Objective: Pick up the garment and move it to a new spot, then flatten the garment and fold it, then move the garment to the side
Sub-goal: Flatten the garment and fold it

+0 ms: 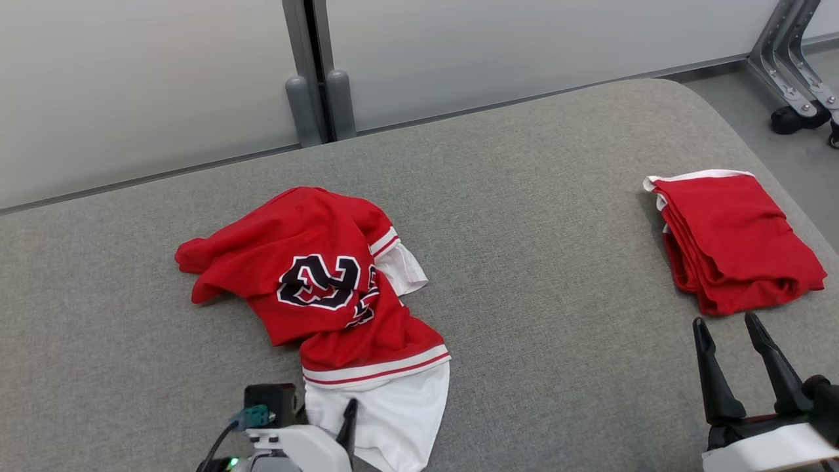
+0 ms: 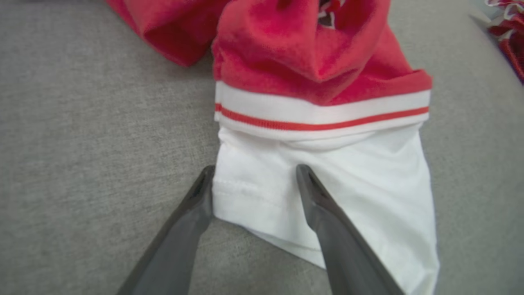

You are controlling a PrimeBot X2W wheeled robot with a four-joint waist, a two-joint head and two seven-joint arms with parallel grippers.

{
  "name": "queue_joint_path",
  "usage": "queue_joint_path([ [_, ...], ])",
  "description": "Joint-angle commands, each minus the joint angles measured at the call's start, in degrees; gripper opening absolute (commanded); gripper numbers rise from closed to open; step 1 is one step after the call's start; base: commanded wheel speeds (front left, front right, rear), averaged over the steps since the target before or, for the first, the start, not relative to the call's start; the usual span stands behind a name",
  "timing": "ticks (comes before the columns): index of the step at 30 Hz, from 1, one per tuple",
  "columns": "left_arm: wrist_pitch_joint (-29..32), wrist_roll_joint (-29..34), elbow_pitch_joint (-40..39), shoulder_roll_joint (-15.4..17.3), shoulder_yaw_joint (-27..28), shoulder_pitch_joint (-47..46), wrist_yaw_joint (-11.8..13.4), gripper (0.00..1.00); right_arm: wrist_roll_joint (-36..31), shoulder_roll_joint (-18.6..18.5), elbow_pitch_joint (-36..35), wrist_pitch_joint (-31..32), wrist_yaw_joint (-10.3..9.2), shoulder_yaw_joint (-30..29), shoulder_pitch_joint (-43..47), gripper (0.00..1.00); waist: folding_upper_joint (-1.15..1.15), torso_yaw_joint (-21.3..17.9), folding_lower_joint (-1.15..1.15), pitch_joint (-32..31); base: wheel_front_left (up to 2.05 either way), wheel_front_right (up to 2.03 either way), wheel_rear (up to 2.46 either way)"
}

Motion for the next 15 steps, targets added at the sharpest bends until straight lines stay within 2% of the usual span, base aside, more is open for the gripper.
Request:
queue_joint_path([
  [1,0.60,-0.69,0.60,-0.71,-1.01,-0.90,-1.29,0.00,-0.07,-0.12,0.02,-0.03,-0.01,-0.11,0.34,1.00,0.00,0.05,0.00,-0.01,0.00,0.00,0.00],
  [5,0.65,-2.40,-0.38,-1.92,-3.55,-3.44,-4.63,0.00,-0.02,-0.14,0.15,-0.03,-0.01,0.03,-0.08,1.00,0.00,0.25,0.00,-0.38,0.00,0.00,0.00],
  [9,-0.12,-3.77,-3.10,-3.08,-7.83,-6.61,-6.34,0.00,-0.31,-0.06,0.22,-0.03,-0.01,0.24,-0.61,1.00,0.00,-0.09,0.00,-1.12,0.00,0.00,0.00],
  [12,-1.66,-6.98,-6.84,-3.24,-12.92,-10.11,-6.17,0.00,-0.51,0.03,0.40,-0.03,-0.01,0.16,-0.48,1.00,0.00,-0.42,0.00,-1.72,0.00,0.00,0.00],
  [15,-4.07,-12.21,-10.47,-3.15,-19.11,-15.18,-4.00,0.00,-0.73,0.17,0.55,-0.03,-0.01,0.12,-0.51,1.00,0.00,-0.87,0.00,-2.04,0.00,0.00,0.00],
])
